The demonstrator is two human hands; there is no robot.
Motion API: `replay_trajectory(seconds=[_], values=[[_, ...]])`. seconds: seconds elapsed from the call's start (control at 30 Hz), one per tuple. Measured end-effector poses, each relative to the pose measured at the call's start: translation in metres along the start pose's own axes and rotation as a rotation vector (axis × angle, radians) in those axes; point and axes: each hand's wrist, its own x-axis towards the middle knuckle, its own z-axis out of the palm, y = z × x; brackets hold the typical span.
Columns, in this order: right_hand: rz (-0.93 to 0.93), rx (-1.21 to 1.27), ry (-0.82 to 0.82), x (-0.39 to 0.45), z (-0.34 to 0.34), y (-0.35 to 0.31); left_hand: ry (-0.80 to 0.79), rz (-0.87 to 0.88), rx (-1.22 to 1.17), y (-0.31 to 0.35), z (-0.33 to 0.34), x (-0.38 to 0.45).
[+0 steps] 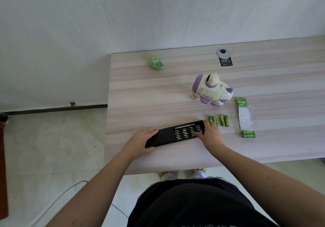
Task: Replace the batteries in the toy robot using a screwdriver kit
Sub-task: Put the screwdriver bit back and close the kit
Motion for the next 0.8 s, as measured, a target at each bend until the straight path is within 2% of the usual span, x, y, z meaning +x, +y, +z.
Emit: replay_trajectory(seconds=[0.4,0.8], values=[[0.010,0.007,-0.012,-0.0005,0.0001,0.0001,-0.027,-0.030,-0.017,-0.0010,-0.0061,-0.0026],[0.017,0.007,-0.016,0.0004,0.0002,-0.0006,-0.016,0.019,-0.009,0.0076,-0.0035,0.0011]])
